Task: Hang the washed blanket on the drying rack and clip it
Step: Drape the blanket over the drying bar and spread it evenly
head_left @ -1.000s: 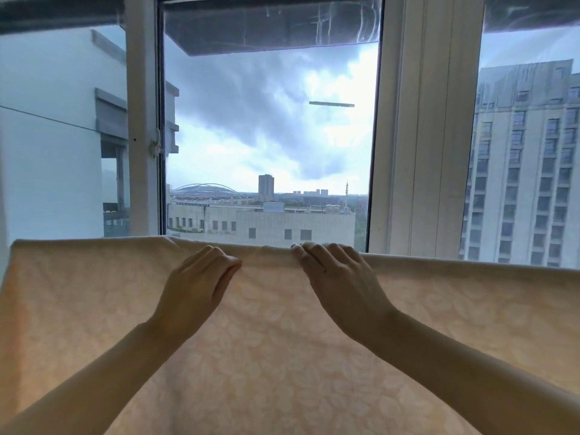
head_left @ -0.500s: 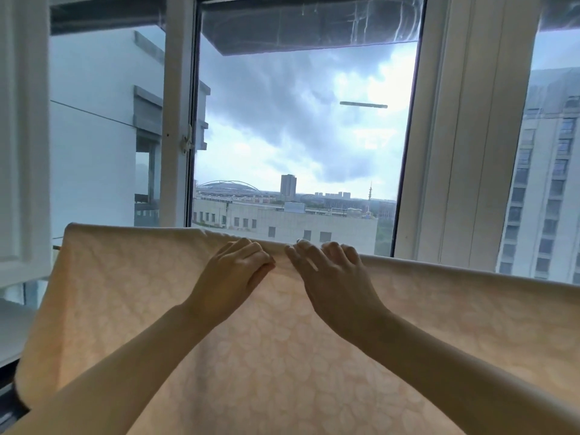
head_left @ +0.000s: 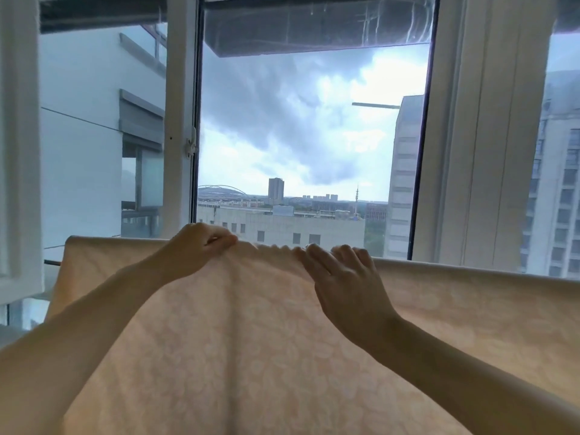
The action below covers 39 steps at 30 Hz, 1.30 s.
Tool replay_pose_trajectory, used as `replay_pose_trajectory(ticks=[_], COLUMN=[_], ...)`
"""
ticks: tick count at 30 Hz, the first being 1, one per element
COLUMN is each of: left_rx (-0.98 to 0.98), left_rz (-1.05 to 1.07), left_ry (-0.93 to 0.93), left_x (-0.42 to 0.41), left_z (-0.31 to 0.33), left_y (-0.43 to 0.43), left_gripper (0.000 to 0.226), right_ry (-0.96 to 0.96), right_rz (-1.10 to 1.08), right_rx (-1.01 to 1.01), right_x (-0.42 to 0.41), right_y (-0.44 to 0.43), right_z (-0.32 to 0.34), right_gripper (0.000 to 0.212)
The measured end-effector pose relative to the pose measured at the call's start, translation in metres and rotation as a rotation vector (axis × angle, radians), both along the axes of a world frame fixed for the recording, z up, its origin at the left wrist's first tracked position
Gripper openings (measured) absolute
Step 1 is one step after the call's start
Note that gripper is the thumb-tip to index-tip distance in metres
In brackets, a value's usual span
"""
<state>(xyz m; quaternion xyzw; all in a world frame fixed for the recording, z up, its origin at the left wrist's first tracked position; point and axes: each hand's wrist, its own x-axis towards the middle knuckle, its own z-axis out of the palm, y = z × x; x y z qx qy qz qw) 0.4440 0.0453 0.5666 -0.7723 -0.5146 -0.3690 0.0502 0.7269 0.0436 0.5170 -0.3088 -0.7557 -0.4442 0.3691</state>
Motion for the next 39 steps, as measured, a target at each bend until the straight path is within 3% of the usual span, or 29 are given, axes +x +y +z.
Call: replay_pose_trajectory(ticks=[7,16,21,28,33,39], left_rx=[0.118,0.458,0.674,0.423,0.167,0.128], left_rz=[-0.139,-0.111,-0.096,-0.206,-0.148,-0.155], left_ry=[-0.087,-0.051,0.145,-0.003,-0.004,-0.117], left_x=[-0.021,-0.025,-0.048,-0.087,-0.115,-0.139], left_z=[0.006,0.005,-0.009,-0.025,-0.021,-0.015], left_y=[0.015,0.021,0.0,0.025,0.022,0.015], left_gripper=[0.007,0.017,0.031,0.021,0.042,0.017], right_ry=[0.065,0.042,0.042,0.036,0.048,0.025], right_rz=[-0.079,-0.185,-0.048,-0.035,-0.022,-0.039], right_rx=[-0.008,-0.092,-0.106,-0.03,-0.057,-0.018], right_x=[-0.061,-0.094,-0.098,-0.078,-0.078,-0.088], right_y=[0.0,-0.006,-0.017,-0.012,-0.007,-0.001], right_z=[0.005,0.017,0.019,0.011,0.003,-0.006], right_gripper=[0.048,0.059,0.042,0.045,0.056,0.059])
